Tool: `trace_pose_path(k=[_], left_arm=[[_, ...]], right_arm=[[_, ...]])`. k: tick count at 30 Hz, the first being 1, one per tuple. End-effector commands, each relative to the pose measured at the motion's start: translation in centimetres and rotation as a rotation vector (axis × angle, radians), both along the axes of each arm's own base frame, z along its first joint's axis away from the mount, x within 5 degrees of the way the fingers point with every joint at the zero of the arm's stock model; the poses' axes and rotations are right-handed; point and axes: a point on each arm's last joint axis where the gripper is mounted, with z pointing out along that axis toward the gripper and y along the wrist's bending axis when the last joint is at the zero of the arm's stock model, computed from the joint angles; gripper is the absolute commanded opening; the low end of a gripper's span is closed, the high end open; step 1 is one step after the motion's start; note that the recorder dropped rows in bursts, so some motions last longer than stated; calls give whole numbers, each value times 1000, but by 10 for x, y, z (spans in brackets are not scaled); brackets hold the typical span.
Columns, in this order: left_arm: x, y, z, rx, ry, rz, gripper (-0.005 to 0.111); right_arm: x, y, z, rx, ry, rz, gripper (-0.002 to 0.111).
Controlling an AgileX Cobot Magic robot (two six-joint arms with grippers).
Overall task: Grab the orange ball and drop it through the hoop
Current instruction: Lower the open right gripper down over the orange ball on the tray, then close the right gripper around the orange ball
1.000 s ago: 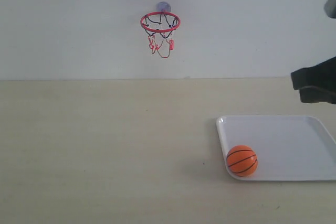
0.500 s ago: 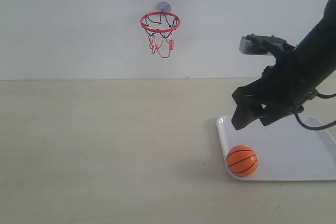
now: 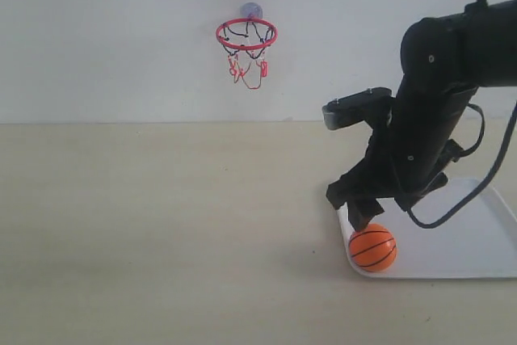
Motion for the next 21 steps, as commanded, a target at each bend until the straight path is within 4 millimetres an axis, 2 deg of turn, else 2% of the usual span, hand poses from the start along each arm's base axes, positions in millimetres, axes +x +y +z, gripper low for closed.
trace_pose_path(k=[1,6,12,21], left_arm=[[0,0,0,3,-6,-1,4],[0,0,0,3,-6,-1,4],[0,0,0,3,-6,-1,4],[0,0,0,3,-6,-1,4]], right_arm=[[4,2,-12,-9,30,-15,68],[8,5,-23,2,30,-29,69],[10,6,-33,-2,54,-60,83],[14,7,-50,-9,77,-78,82]])
